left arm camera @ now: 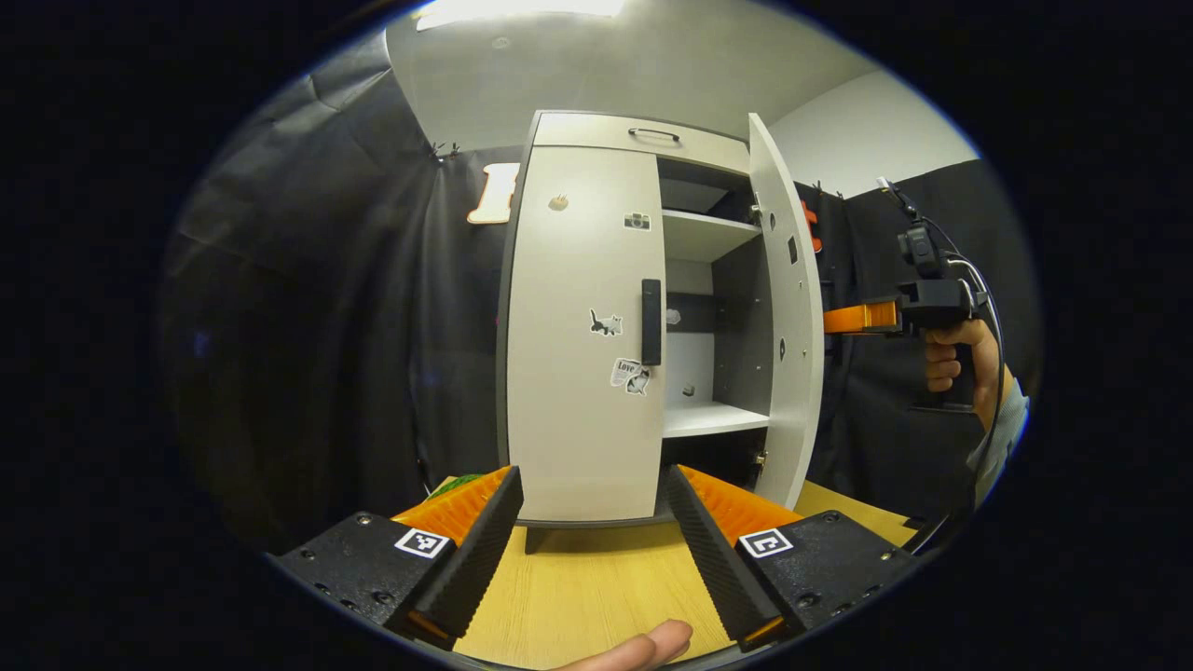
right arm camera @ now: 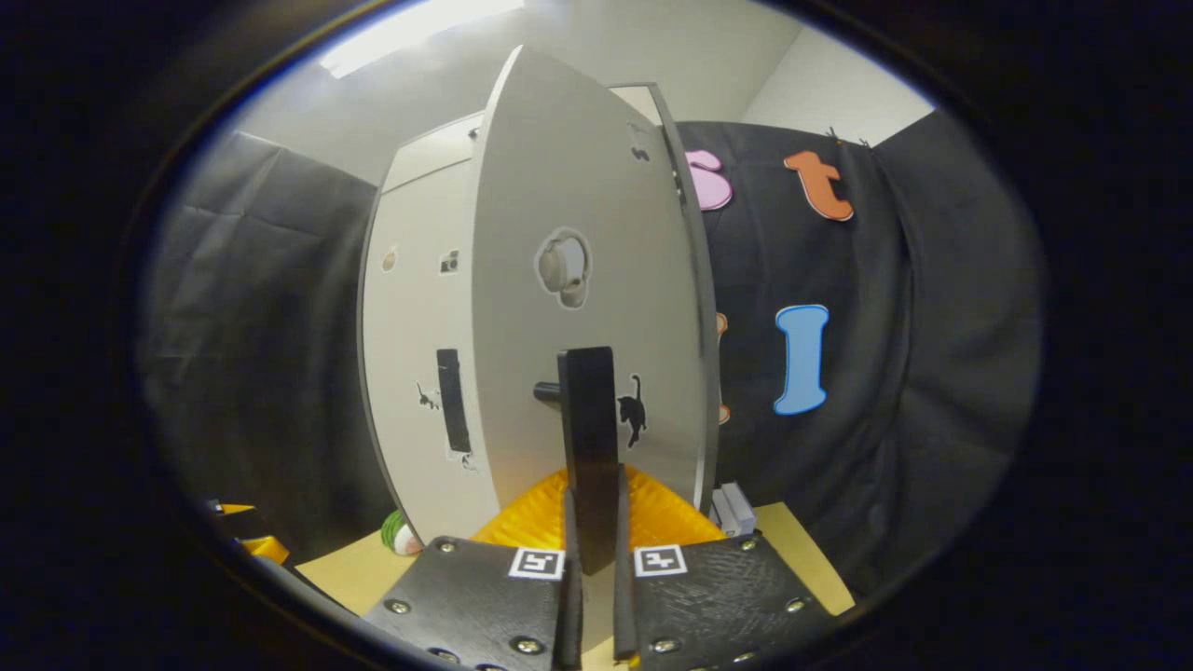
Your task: Open the right door of the double-door shoe cabinet with the right hand, and open the left door with the left hand.
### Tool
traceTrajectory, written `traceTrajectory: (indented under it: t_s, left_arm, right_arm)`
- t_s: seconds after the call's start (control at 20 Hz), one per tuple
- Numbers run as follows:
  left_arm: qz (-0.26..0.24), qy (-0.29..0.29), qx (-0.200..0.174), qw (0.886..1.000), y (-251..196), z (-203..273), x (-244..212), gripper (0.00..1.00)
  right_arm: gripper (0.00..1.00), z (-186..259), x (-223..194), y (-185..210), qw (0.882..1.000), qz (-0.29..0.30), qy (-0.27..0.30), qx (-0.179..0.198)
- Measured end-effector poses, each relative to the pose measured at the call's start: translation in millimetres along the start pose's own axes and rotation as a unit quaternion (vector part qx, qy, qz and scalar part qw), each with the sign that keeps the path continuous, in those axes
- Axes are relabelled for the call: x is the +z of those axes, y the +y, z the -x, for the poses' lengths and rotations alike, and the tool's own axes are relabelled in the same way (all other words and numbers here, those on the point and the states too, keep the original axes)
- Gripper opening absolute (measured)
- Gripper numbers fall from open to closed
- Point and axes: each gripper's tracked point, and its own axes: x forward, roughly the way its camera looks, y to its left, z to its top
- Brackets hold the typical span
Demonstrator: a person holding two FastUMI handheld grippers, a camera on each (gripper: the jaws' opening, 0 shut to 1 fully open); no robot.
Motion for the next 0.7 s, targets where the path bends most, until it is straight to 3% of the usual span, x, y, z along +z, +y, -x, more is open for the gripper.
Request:
traceTrajectory:
  t_s: [0.5,0.7]
  left_arm:
    - [0.001,-0.002,-0.006,1.000,3.8,2.1,-5.3,0.97]
    - [0.004,0.003,-0.008,1.000,3.1,0.6,-8.5,0.97]
  right_arm:
    - [0.13,1.6,2.8,-10.4,1.000,-0.001,-0.011,-0.010]
    - [0.13,1.9,5.4,-25.3,0.999,-0.005,-0.017,-0.037]
